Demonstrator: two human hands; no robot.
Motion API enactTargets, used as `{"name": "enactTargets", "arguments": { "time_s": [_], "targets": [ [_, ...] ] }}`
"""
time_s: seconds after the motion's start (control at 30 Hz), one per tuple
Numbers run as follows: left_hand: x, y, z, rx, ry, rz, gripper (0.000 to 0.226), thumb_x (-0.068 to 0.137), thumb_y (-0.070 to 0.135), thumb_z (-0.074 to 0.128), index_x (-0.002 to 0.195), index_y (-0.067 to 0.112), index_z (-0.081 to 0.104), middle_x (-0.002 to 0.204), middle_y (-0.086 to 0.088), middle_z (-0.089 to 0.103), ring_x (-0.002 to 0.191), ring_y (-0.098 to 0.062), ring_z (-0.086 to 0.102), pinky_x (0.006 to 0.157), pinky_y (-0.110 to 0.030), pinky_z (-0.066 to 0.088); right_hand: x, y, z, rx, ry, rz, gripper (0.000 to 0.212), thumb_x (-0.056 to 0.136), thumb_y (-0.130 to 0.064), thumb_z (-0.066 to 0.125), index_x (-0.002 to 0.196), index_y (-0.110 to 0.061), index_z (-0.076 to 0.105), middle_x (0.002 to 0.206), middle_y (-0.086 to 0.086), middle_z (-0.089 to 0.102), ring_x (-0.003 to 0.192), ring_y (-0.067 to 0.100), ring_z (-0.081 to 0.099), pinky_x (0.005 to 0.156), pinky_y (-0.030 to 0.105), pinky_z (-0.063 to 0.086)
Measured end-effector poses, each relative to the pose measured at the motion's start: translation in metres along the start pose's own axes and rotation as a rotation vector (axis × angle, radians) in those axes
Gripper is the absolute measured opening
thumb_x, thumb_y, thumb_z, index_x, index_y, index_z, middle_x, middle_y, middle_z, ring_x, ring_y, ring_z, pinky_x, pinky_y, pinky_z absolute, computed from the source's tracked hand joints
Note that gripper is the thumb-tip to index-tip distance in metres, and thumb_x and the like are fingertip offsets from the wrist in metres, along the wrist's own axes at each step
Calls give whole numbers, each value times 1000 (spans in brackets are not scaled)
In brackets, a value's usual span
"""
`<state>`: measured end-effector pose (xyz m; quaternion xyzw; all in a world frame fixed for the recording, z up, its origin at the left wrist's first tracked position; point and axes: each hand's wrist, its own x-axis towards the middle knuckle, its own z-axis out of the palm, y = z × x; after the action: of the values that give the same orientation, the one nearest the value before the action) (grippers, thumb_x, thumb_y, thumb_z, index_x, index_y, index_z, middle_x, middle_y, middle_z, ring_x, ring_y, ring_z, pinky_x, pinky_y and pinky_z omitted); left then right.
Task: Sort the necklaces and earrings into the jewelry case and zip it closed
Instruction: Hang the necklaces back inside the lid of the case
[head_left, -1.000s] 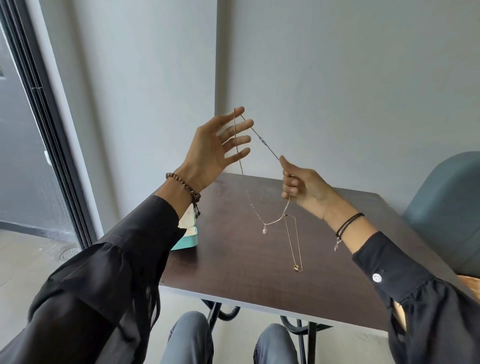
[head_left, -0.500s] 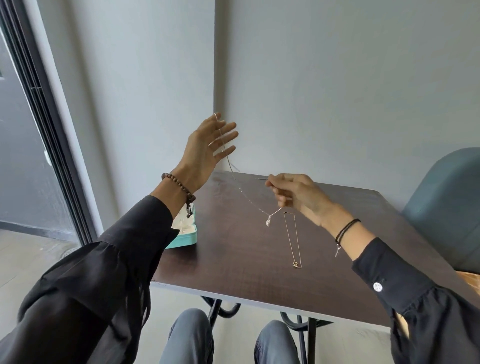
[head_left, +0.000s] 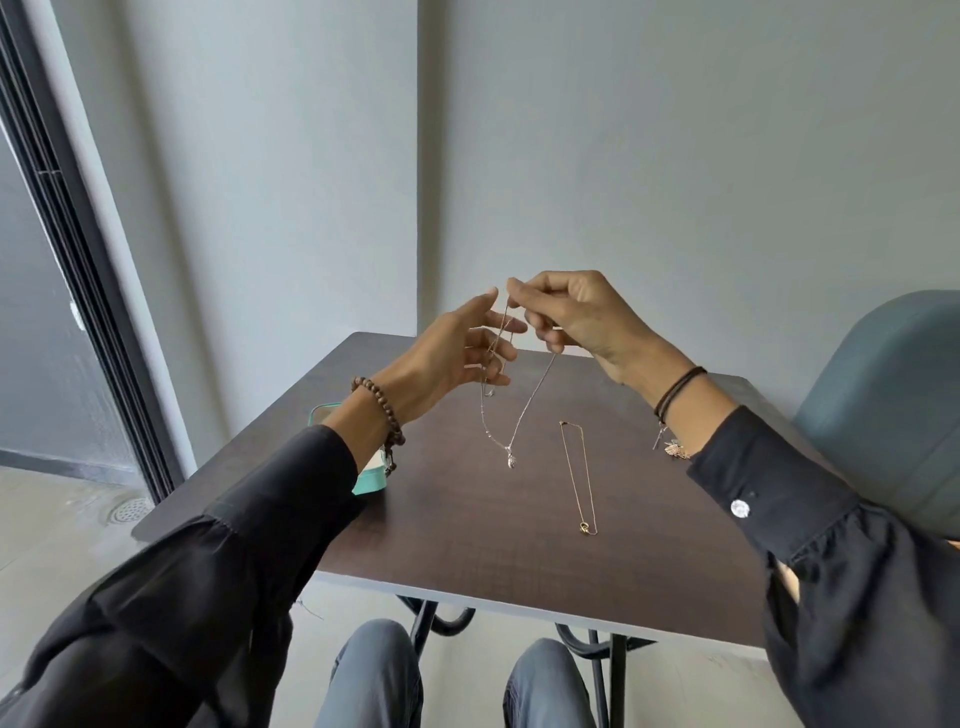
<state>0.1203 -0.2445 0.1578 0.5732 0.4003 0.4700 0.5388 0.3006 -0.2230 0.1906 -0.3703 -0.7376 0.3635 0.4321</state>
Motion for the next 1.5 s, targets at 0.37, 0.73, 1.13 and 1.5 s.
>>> {"name": "enactTargets", "arguments": {
  "time_s": [0.37, 0.73, 1.13, 1.5],
  "targets": [
    [-4, 17, 0, -262, -23, -14, 49, 104, 49, 44, 111, 7, 68, 79, -2, 61, 53, -12, 36, 47, -22, 36, -11, 36, 12, 265, 16, 208, 36, 95, -48, 66, 93, -12, 67, 60, -6, 47, 51, 10, 41, 59, 24, 41],
    [-6, 29, -12, -490, 44, 122, 51, 102, 40, 52, 135, 1, 60, 124, -15, 71, 106, -29, 72, 91, -42, 58, -40, 82, 28, 369, -246, 265, 28, 98, -33, 66, 78, -14, 67, 76, 3, 58, 71, 15, 54, 73, 26, 46],
    [-6, 12, -14, -76, 121, 109, 45, 103, 45, 51, 135, 14, 57, 128, -10, 69, 107, -30, 73, 99, -49, 55, -35, 58, 16, 222, -135, 112, 21, 97, -22, 68, 107, -5, 76, 85, 2, 69, 75, 15, 61, 75, 26, 50],
    [-6, 14, -11, 89, 16, 42, 50, 104, 51, 44, 139, 15, 51, 118, -12, 71, 90, -27, 73, 92, -39, 58, -19, 13, 2, -35, -253, 37, 27, 96, -24, 72, 103, 2, 74, 80, 5, 69, 70, 17, 61, 77, 26, 54]
  ]
}}
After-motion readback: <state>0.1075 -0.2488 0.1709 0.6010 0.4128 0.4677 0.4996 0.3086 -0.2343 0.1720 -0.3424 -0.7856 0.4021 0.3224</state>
